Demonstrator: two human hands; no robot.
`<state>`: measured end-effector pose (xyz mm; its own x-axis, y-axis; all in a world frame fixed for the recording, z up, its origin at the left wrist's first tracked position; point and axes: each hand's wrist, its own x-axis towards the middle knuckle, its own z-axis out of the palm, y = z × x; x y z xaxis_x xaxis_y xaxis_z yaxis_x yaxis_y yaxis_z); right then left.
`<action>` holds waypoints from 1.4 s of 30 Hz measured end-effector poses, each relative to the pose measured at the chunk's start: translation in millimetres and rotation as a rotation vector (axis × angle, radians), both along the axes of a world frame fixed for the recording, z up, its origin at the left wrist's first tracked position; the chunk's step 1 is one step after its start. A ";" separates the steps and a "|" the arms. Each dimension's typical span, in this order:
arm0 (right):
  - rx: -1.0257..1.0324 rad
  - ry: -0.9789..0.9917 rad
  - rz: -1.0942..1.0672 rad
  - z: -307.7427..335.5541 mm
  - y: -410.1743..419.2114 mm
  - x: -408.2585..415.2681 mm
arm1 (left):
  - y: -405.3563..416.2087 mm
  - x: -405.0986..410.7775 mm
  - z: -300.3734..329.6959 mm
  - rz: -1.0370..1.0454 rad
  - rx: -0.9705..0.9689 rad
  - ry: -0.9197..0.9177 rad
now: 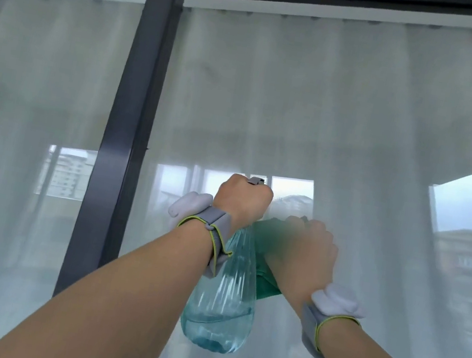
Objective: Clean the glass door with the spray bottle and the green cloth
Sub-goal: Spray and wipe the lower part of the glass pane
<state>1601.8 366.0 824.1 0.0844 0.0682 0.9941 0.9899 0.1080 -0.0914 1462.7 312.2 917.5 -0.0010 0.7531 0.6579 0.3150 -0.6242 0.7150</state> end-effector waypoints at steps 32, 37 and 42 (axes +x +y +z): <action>-0.054 0.080 0.039 132.8 22.2 -42.0 | 16.5 -49.8 13.4 0.301 0.163 -0.060; -0.018 0.024 -0.012 86.1 30.5 -51.7 | 20.1 -47.3 10.7 0.231 0.138 -0.092; -0.065 -0.133 -0.039 96.9 25.7 -50.8 | 15.7 -43.9 15.4 0.271 0.163 -0.061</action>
